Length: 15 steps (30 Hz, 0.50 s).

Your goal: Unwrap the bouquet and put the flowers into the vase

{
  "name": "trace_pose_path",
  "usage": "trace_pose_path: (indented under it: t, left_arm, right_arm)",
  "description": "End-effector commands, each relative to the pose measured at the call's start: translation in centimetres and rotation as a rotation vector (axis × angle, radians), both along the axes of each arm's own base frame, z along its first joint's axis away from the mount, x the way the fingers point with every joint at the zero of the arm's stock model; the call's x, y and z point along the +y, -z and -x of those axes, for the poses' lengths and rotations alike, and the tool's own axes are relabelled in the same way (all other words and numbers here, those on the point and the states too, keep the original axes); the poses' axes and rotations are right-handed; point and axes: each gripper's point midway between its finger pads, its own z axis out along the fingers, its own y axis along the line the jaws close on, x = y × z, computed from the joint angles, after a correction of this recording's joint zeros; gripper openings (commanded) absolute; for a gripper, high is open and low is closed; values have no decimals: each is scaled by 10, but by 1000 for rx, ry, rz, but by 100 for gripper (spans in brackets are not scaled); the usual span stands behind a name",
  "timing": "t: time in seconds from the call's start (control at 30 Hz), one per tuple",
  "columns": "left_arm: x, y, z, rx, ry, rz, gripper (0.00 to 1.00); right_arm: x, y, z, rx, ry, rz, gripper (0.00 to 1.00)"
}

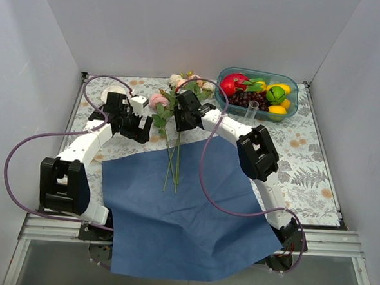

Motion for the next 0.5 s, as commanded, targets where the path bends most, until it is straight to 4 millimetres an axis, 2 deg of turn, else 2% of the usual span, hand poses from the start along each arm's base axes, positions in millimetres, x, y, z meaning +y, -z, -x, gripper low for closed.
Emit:
trace_pose_path:
  t: [0.0,0.27,0.47]
  left_arm:
    - [11,-3,-2,-66,-14,-78,90]
    - [13,-9,1,-85,-22,-82,92]
    - [12,-10,3,-79,-31,-81,93]
  right_arm:
    - [17,-30,-32,-90,-1,-90,41]
    - [5,-14,-39,-73,0,-88,34]
    - [9,-8,-38,-63,-27,-105,32]
